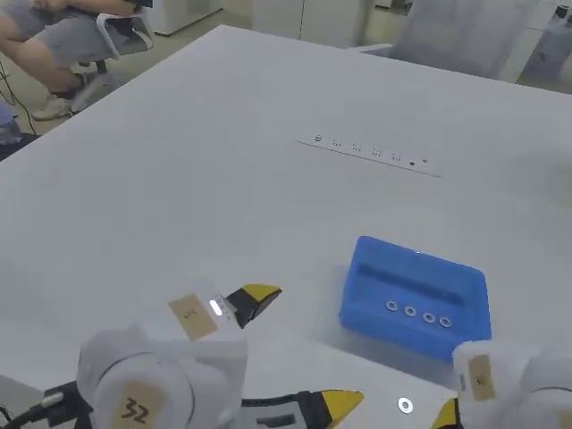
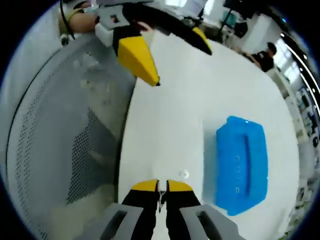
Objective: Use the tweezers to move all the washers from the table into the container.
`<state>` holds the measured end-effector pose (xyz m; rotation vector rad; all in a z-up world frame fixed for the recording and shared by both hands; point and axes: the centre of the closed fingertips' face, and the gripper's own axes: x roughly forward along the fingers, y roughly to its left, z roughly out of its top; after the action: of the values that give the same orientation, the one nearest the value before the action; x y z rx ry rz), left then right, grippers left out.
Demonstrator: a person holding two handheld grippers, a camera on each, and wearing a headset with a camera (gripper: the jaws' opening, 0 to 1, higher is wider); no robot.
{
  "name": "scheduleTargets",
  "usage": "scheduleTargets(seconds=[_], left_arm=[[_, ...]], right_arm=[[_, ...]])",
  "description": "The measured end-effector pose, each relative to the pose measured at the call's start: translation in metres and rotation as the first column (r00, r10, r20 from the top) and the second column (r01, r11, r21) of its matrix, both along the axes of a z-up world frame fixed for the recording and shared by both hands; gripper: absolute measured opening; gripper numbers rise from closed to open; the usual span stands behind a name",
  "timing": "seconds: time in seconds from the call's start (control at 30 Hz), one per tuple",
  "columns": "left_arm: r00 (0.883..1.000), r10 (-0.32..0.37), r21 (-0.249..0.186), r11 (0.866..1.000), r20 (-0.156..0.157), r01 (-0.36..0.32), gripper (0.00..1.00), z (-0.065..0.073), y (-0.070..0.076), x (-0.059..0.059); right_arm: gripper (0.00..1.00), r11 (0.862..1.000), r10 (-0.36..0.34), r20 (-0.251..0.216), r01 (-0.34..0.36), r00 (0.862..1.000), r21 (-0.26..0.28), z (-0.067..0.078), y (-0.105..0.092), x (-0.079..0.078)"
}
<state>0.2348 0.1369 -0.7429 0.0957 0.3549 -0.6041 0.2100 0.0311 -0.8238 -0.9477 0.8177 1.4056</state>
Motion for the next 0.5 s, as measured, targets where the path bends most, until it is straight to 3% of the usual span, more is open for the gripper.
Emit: scheduleTargets(seconds=[0.03, 0.1, 0.17, 0.2, 0.27, 0.33, 0.37, 0.4, 0.5], left_arm=[[1.000, -0.001, 0.001, 1.000, 0.000, 0.001, 0.70, 0.000, 0.000, 0.000], [1.000, -0.005, 0.003, 1.000, -0.001, 0.005, 0.70, 0.000, -0.001, -0.001], [1.000, -0.007, 0.006, 1.000, -0.001, 0.007, 0.70, -0.001, -0.001, -0.001], [1.000, -0.010, 0.010, 1.000, -0.004, 0.010, 0.70, -0.001, -0.002, -0.001], [1.000, -0.015, 0.010, 1.000, -0.003, 0.015, 0.70, -0.001, -0.003, -0.001], [1.000, -0.021, 0.013, 1.000, -0.005, 0.021, 0.70, -0.002, -0.004, -0.002], [1.000, -0.023, 0.015, 1.000, -0.006, 0.023, 0.70, -0.002, -0.004, -0.002], [1.000, -0.023, 0.018, 1.000, -0.006, 0.023, 0.70, -0.002, -0.004, -0.002], [1.000, -0.020, 0.021, 1.000, -0.007, 0.020, 0.70, -0.003, -0.004, -0.001]], right_arm=[[0.01, 0.998, -0.037, -0.018, 0.038, 0.999, 0.046, 0.001, 0.002, 0.001], [0.01, 0.972, -0.159, -0.066, 0.168, 0.985, 0.163, 0.004, 0.005, 0.009], [0.01, 0.931, -0.260, -0.113, 0.280, 0.959, 0.236, 0.007, 0.000, 0.017], [0.02, 0.896, -0.307, -0.158, 0.341, 0.939, 0.284, 0.008, 0.000, 0.019], [0.02, 0.854, -0.349, -0.195, 0.396, 0.917, 0.337, 0.009, 0.000, 0.023], [0.03, 0.825, -0.366, -0.229, 0.428, 0.902, 0.369, 0.010, -0.001, 0.024], [0.03, 0.802, -0.390, -0.240, 0.456, 0.889, 0.387, 0.011, -0.002, 0.027], [0.04, 0.791, -0.397, -0.237, 0.462, 0.887, 0.400, 0.011, -0.003, 0.028], [0.03, 0.732, -0.440, -0.304, 0.534, 0.845, 0.424, 0.012, -0.004, 0.032]])
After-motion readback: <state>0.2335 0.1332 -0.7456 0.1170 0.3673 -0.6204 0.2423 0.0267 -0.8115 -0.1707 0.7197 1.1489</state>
